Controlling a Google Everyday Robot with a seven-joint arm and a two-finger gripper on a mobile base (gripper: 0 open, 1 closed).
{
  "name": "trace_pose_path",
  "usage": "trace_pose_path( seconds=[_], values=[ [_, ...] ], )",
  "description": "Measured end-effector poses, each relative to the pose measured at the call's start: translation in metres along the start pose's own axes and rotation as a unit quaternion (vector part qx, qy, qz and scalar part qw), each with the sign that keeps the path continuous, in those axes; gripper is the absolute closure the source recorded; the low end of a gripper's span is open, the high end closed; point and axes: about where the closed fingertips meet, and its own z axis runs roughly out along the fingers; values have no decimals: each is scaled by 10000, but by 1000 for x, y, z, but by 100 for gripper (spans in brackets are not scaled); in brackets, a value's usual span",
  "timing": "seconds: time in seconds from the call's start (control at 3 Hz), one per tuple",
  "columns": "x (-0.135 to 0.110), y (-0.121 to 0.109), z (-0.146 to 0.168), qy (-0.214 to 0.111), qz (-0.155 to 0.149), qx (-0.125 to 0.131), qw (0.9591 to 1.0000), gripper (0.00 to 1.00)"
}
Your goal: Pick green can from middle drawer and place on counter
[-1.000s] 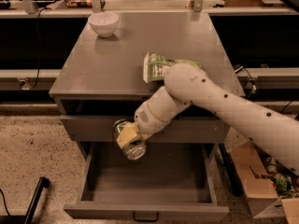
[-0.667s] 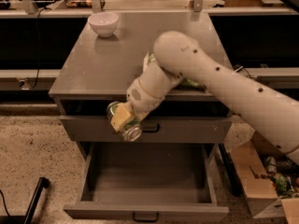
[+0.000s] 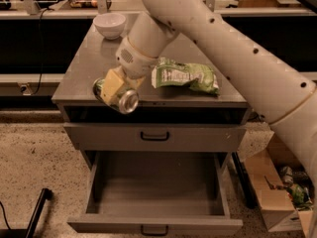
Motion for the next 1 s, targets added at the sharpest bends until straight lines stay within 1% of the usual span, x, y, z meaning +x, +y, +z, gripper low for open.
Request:
trace_pose_path(
  seconds=[0.33,0.67,1.0],
  values=[
    [34,1,-19,117,-191,-84,9997,100],
    [62,20,-24,360,-84,-367,9986,100],
    [82,53,-18,681,349,-774,9941,100]
  ],
)
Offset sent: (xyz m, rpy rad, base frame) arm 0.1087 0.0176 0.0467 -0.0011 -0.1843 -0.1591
